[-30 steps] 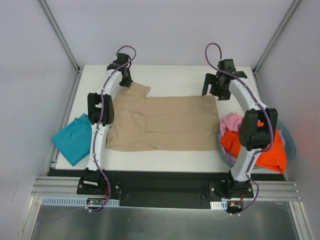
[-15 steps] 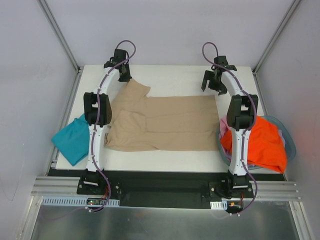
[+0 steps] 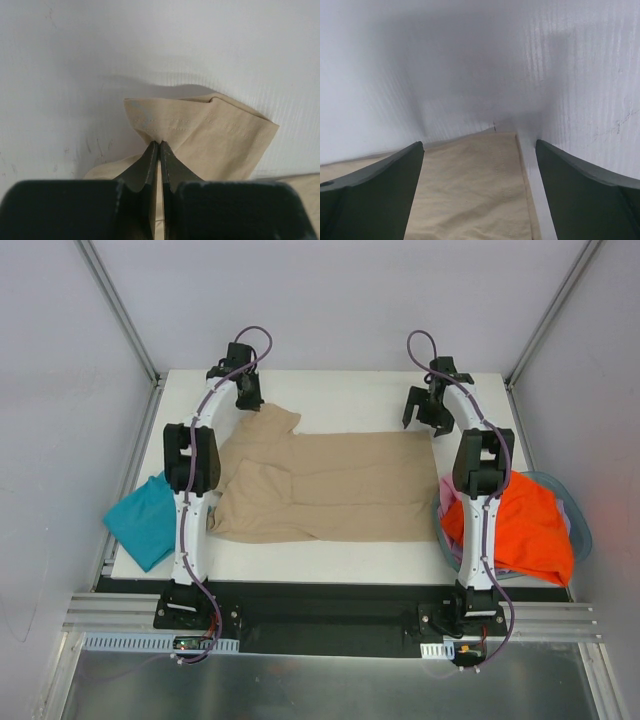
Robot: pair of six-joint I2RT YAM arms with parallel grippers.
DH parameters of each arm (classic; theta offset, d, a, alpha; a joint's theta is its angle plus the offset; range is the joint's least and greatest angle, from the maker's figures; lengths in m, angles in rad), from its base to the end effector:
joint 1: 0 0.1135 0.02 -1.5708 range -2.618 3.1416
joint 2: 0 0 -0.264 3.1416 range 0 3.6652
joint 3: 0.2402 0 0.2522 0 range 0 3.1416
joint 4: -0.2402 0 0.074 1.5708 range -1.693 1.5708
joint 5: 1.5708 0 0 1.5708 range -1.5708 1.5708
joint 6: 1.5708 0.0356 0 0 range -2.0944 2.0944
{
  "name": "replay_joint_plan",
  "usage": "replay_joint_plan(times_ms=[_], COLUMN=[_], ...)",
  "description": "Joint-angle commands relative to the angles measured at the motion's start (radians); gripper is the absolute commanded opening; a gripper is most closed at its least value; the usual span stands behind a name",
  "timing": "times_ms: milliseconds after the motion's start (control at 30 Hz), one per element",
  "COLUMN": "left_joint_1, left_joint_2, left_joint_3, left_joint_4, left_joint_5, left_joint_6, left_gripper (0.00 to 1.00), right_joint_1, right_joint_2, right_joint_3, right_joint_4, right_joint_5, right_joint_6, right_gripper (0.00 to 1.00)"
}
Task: Fold and stack the t-shirts
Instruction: Grap the side of the flattened tshirt furthest away from the robot with both arms
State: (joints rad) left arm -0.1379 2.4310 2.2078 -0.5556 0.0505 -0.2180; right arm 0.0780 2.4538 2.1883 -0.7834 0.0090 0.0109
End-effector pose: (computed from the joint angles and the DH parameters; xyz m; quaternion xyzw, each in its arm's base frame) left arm 0.5448 -0.0774 0.2130 -0.0272 0.9220 -0.0912 0.3754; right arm 0.5291 0.0410 0.1797 -0.0312 0.9656 0.0071 0.2579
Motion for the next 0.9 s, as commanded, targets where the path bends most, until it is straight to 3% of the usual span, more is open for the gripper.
replay_joint_plan(times_ms=[0,233,433,467,533,567,733,867], left_joint_1=[-0.006,-0.009,-0.011,-0.012,-0.012,-0.012,-0.015,-0.022], left_joint_2=[-0.101,-0.115,-0.133,-0.138,-0.144,-0.145,-0.161,-0.205], left_joint_3=[-0.029,-0.046,-0.066,-0.071,-0.072,-0.072,-0.077,-0.124], left_joint_4=[0.031,0.033,0.034,0.034,0.036,0.036,0.039,0.042], left_joint_5=[0.035,0.057,0.045,0.043,0.035,0.037,0.038,0.037], left_joint_6=[0.028,0.032,0.039,0.04,0.042,0.042,0.051,0.051], left_gripper=[0.0,0.0,0.0,0.0,0.0,0.0,0.0,0.0], right_joint_1=[-0.001,-0.001,-0.003,-0.001,-0.001,-0.001,-0.001,0.0], right_joint_2=[0.022,0.034,0.042,0.039,0.037,0.033,0.005,-0.059], right_joint_3=[0.028,0.041,0.044,0.045,0.042,0.042,0.036,-0.008], right_joint_4=[-0.043,-0.05,-0.05,-0.047,-0.042,-0.034,0.001,0.022], right_joint_5=[-0.083,-0.031,0.02,0.022,0.023,0.023,0.016,0.003], right_joint_6=[0.032,0.07,0.101,0.101,0.101,0.101,0.064,0.017], right_gripper=[0.96,0.87,0.61,0.49,0.4,0.29,0.16,0.11])
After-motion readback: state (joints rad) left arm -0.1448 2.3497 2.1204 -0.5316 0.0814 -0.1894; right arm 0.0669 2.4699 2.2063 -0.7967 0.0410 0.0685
